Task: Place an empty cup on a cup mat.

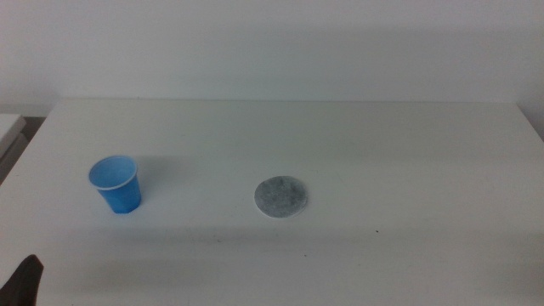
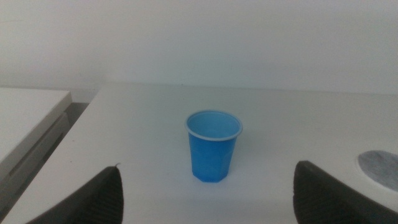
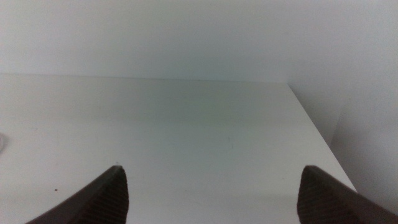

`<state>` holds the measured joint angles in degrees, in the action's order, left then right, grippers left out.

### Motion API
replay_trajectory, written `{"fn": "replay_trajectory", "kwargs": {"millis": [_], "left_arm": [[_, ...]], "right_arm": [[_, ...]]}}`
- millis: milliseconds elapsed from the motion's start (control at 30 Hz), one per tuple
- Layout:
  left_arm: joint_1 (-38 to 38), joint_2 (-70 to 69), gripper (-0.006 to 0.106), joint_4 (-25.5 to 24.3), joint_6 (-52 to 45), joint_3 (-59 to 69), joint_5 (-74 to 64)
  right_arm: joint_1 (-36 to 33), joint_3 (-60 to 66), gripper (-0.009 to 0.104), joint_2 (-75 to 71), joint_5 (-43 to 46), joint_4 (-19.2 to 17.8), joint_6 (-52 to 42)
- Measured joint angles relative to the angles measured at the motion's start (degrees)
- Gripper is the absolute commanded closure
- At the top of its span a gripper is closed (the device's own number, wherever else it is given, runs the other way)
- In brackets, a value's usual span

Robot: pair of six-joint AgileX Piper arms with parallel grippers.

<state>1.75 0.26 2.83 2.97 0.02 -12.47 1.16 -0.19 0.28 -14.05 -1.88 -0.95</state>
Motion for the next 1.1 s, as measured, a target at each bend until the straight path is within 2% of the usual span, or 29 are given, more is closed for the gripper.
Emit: {"fn": "replay_trajectory", "kwargs": {"millis": [300, 467, 733, 867, 1100], "left_arm": [[-0.1, 2.3, 0.007, 0.0, 0.0, -2.1, 1.2], [-0.7, 18.6, 0.007, -1.1, 0.0, -18.8, -7.8], [-0.9, 48.3, 0.007, -1.9, 0.0, -48.3, -34.6], [-1.1, 60.8, 0.007, -1.9, 0.0, -57.8, -43.7], [-1.1, 77.4, 0.007, -1.9, -0.1, -66.9, -46.9]], "right_arm": [[0.0, 0.0, 0.002, 0.0, 0.0, 0.0, 0.0], [0.0, 0.0, 0.002, 0.0, 0.0, 0.0, 0.0], [0.0, 0.0, 0.002, 0.0, 0.0, 0.0, 0.0], [0.0, 0.0, 0.002, 0.0, 0.0, 0.0, 0.0], [0.0, 0.0, 0.002, 0.0, 0.0, 0.0, 0.0]]}}
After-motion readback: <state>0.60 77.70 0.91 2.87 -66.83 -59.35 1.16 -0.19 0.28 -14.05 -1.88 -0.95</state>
